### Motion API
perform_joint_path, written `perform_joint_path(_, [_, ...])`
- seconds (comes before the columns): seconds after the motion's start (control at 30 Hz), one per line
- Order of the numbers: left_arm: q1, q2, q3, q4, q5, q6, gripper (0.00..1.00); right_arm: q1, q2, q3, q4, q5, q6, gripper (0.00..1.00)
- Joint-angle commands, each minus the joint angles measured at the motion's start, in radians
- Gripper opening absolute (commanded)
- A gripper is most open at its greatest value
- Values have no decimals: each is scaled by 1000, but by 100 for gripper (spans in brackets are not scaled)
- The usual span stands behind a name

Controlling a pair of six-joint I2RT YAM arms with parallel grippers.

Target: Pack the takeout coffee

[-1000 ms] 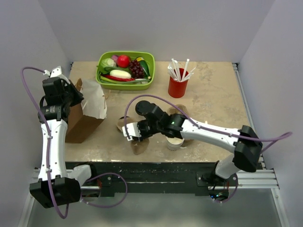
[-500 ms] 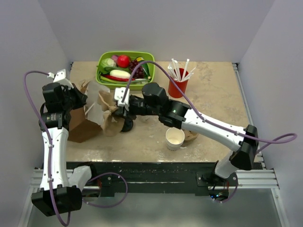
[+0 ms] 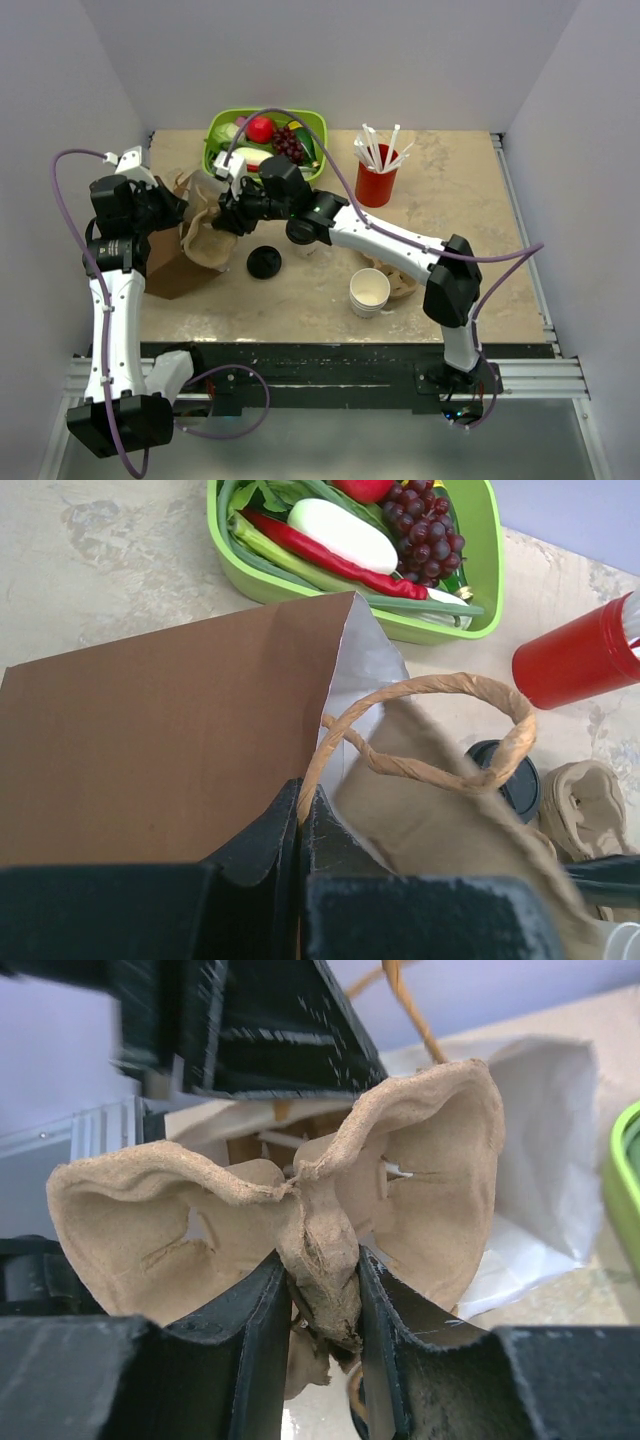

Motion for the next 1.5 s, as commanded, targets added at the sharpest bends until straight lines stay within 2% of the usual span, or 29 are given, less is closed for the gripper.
perform_joint_path(0.0, [7, -16, -2, 51, 58, 17, 0, -2, 2, 48, 31, -4, 59, 32])
perform_joint_path(0.37, [6, -30, 6, 67, 135, 34, 0, -56, 4, -30, 66, 13, 202, 30])
perform_joint_path(0.53, [7, -30, 12, 74, 166, 30, 0, -65, 24, -30, 37, -30, 205, 30])
perform_joint_path(0.77, [6, -22, 15, 75, 216, 8, 0, -59, 44, -44, 63, 16, 210, 34])
perform_joint_path(1.1, [7, -22, 20, 81, 261, -6, 0, -2, 59, -46, 30, 218, 85, 35])
perform_joint_path(1.47, [6, -19, 14, 100, 284, -42, 0, 66, 131, 3, -13, 419, 45, 40])
